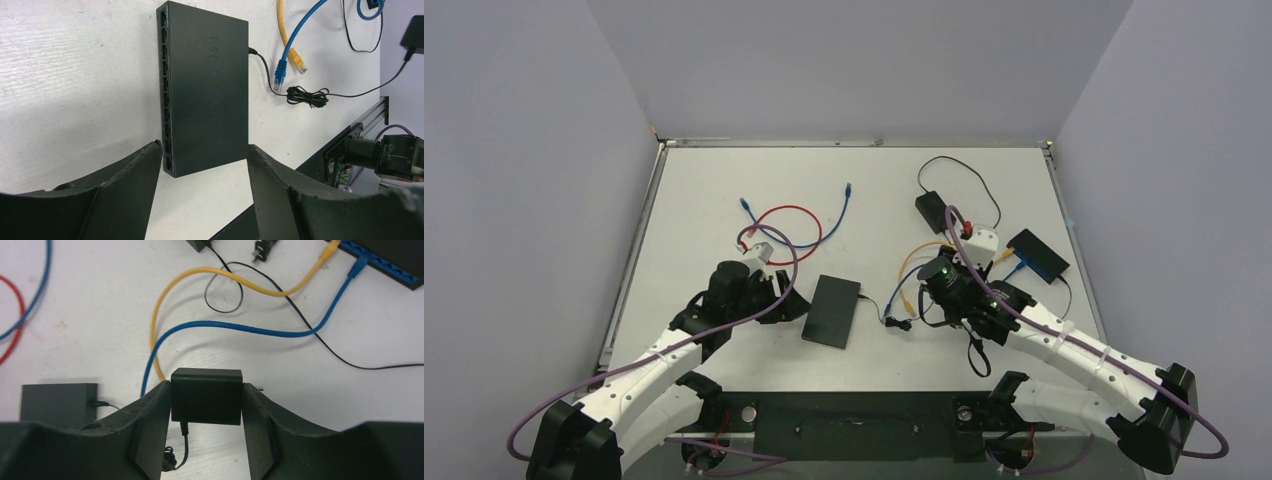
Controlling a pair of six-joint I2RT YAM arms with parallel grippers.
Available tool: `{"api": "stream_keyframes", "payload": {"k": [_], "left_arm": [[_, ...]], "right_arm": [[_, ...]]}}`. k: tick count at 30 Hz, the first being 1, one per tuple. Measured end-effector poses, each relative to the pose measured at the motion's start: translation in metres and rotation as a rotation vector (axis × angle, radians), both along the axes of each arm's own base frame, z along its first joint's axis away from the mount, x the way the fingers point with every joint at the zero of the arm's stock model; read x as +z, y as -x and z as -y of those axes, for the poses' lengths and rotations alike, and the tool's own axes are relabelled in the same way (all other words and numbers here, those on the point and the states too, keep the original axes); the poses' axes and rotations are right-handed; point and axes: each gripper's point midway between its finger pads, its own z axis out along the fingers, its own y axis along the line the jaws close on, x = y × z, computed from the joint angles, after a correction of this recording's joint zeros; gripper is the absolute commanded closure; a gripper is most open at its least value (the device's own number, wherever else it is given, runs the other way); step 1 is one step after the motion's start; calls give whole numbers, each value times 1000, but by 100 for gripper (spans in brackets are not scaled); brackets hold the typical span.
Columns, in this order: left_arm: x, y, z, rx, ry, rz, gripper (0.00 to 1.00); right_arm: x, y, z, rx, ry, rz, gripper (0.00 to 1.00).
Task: Insert the plug into the switch port
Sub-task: Adjust the power at the center of the board.
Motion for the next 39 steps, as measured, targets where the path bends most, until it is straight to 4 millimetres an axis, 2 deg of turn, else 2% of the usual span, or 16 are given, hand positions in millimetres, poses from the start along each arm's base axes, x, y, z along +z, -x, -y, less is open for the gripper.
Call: {"api": "stream_keyframes", "payload": {"k": [3, 7, 10, 17, 23, 27, 31, 39], "left_arm": [[2, 0, 0, 4, 7, 2, 39], [6, 1, 0, 11, 18, 3, 40], [8, 3, -1, 13, 22, 4, 39], [15, 3, -1, 15, 22, 3, 39], [27, 0, -1, 23, 26, 23, 39], [35, -1, -2, 29, 26, 35, 39], [38, -1, -3, 33, 27, 44, 39], [37, 2, -6, 38, 17, 37, 39]], "right_arm": [[30, -5, -14, 52, -17, 44, 87], [61, -7, -41, 137, -32, 86, 87], [70, -9, -60, 185, -17, 87, 87], [74, -17, -93, 271, 26, 58, 86], [110, -26, -132, 348, -22, 106, 86], [130, -34, -146, 372, -33, 140, 85], [131, -42, -151, 379, -14, 142, 85], [110, -76, -155, 413, -12, 103, 86]]}}
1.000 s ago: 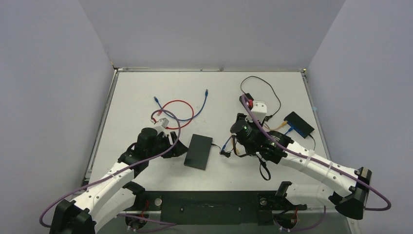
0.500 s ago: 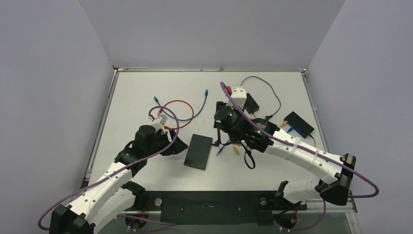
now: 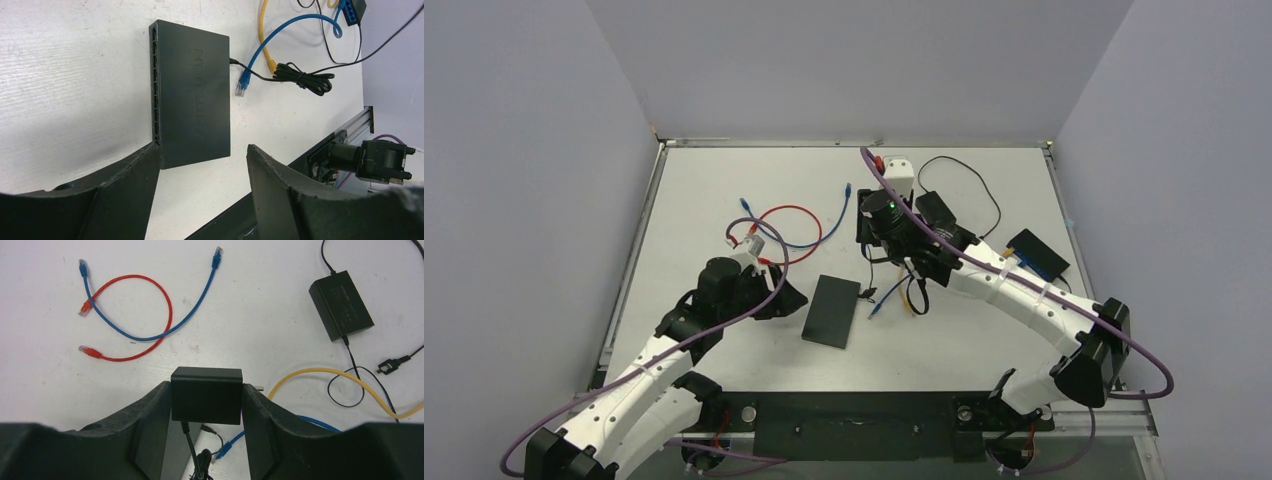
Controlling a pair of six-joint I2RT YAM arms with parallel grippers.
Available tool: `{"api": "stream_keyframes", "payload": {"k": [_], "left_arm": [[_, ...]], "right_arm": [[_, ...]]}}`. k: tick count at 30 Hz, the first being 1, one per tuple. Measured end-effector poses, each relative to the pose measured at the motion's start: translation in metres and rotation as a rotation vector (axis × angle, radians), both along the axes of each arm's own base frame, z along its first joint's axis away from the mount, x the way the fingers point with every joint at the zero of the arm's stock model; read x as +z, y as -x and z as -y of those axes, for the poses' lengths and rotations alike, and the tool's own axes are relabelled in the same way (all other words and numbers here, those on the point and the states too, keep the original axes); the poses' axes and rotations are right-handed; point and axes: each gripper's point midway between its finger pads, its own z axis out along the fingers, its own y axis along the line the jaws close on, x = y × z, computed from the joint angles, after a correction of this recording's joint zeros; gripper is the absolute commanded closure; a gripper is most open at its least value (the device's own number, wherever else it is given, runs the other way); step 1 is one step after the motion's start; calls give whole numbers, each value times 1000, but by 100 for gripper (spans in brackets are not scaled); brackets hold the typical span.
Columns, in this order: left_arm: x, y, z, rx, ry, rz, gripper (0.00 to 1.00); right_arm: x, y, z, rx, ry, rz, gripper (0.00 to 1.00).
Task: Insert the plug into the switch port
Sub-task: Adjust the power at the center of the board.
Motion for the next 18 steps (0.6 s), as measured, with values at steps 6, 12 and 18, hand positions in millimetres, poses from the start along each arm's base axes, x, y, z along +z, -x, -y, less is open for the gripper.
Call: {"api": "stream_keyframes", "payload": {"k": [6, 12, 18], "left_arm": [[1, -1, -4, 27, 7, 18, 39], [-26, 9, -8, 47, 3, -52, 39], [-17, 12, -9, 61, 40, -19, 39]], "right_arm": [[-26, -23, -21, 122, 26, -31, 87], [-77, -30, -57, 305, 98, -125, 87], [-106, -33, -106, 505, 110, -186, 88]]}}
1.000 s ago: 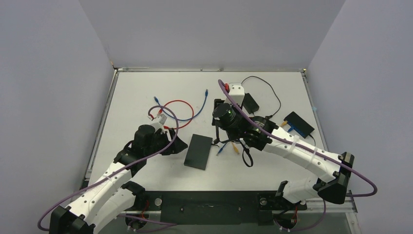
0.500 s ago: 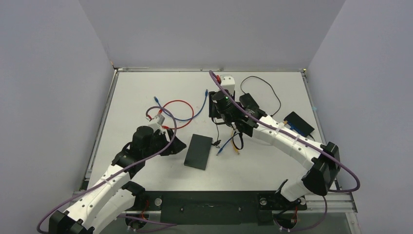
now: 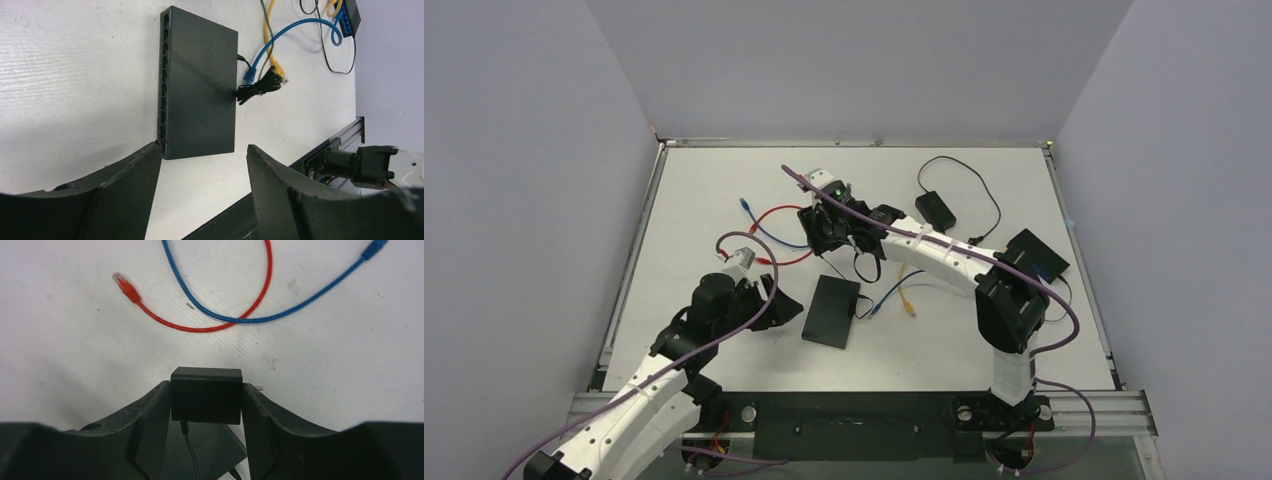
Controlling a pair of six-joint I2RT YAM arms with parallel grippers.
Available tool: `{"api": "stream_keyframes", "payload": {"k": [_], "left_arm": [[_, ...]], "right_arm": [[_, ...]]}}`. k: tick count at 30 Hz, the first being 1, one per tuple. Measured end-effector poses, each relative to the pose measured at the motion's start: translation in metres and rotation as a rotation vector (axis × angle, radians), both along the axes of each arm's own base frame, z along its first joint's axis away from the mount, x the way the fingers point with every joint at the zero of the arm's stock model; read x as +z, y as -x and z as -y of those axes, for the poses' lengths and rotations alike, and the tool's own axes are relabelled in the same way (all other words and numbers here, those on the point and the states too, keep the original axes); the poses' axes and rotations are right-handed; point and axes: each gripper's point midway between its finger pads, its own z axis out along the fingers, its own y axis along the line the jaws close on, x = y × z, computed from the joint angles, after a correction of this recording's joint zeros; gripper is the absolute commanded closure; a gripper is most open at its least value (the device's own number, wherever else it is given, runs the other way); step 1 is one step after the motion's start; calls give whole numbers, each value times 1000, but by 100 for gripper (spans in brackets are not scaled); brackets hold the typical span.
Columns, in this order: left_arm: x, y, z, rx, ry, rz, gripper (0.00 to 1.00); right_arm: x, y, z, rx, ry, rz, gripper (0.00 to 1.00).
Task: Insert the plug into the switch port
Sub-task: Adjust the power at the center of the board.
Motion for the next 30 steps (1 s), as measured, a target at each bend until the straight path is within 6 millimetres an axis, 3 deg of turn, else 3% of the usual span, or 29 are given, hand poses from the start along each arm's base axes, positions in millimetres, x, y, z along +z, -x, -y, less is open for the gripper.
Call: {"api": "stream_keyframes", "payload": {"k": [6, 10, 15, 23, 25, 30], "left_arm": [[12, 5, -4, 15, 18, 27, 39], [31, 8, -8, 31, 39, 62, 39], [59, 12, -13, 53, 71, 125, 39], [70, 18, -21, 79, 77, 148, 40], [68, 19, -22, 82, 71, 140, 40], [65, 20, -23, 86, 63, 129, 40]], "right_arm": [[2, 1, -51, 177, -32, 5, 87], [3, 6, -87, 298, -44, 16, 86], [-14, 25, -124, 441, -46, -19, 84], [-74, 66, -142, 565, 28, -125, 82], [-88, 76, -143, 582, 53, -150, 77], [-103, 90, -146, 609, 84, -171, 51]]}}
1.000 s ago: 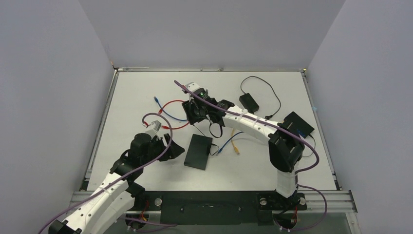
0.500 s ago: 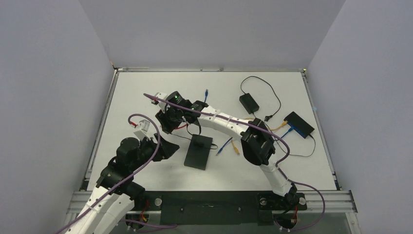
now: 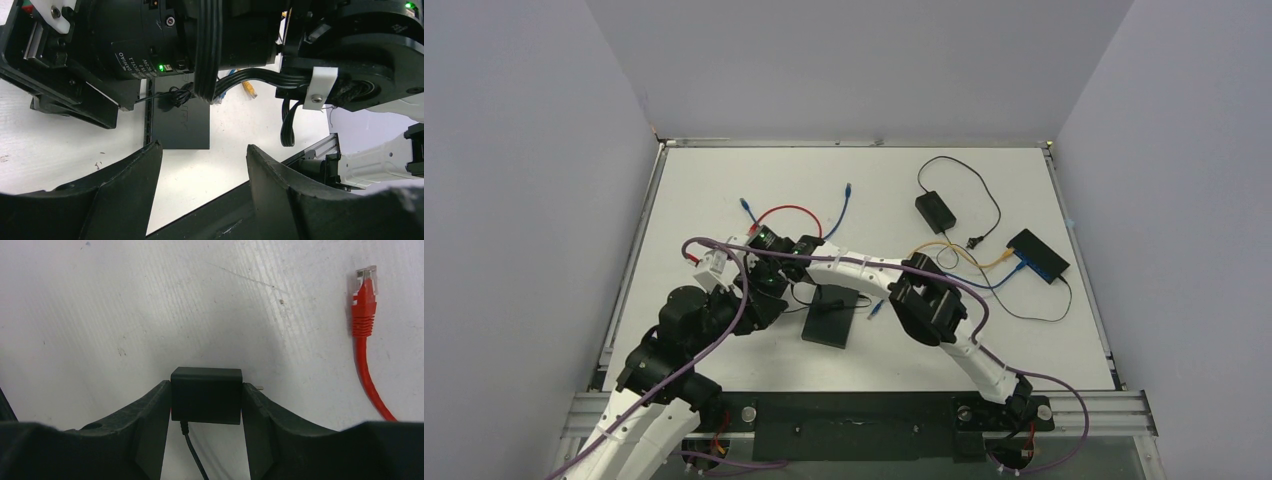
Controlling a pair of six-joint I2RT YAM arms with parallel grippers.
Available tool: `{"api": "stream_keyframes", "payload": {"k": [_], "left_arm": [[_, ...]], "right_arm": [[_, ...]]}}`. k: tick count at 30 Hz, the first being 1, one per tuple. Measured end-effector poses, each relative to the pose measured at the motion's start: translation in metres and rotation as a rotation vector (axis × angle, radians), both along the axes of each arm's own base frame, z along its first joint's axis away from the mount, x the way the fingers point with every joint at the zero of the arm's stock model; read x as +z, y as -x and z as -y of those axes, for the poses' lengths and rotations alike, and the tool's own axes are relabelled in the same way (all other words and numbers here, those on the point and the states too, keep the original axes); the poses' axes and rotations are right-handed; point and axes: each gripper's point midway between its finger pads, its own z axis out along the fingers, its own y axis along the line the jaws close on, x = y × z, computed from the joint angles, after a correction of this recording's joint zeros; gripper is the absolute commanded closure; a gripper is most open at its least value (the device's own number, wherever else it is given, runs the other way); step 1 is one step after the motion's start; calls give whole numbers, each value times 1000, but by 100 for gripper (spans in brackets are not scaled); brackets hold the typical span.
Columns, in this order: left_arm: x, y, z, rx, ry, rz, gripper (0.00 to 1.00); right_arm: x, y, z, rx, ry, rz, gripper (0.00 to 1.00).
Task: Insert the plug into the switch port
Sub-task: Adjust the power at the center of the board.
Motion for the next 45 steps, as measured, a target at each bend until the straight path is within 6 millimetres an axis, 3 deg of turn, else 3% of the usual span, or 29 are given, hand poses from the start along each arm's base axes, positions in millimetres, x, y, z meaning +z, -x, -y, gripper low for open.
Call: {"api": "stream_keyframes", "payload": {"k": [5, 10, 13, 17, 21, 25, 29, 33, 39, 45], "left_arm": [[-1, 1, -1, 1, -3, -5, 40], [1, 2, -2, 4, 0, 4, 40], [6, 3, -3, 4, 4, 13, 40], [12, 4, -3, 3, 12, 28, 40], [20, 5, -3, 2, 20, 50, 40], [26, 5, -4, -1, 22, 67, 40], [32, 5, -4, -5, 17, 87, 40], [36, 5, -5, -8, 9, 104, 40], [33, 2, -4, -14, -9, 99, 40], [31, 1, -4, -16, -19, 92, 40]], "right_arm": [[1, -3, -1, -15, -9, 14, 32], [8, -5, 13, -82, -20, 42, 24], [27, -9, 19, -133, -56, 74, 22], [69, -15, 33, -228, -133, 139, 21], [113, -14, 62, -335, -215, 194, 24], [136, -8, 95, -434, -255, 219, 34], [124, 7, 129, -509, -227, 200, 43], [94, 36, 157, -540, -155, 169, 55], [60, 80, 166, -544, -103, 113, 75], [44, 85, 170, -622, -108, 70, 85]]}}
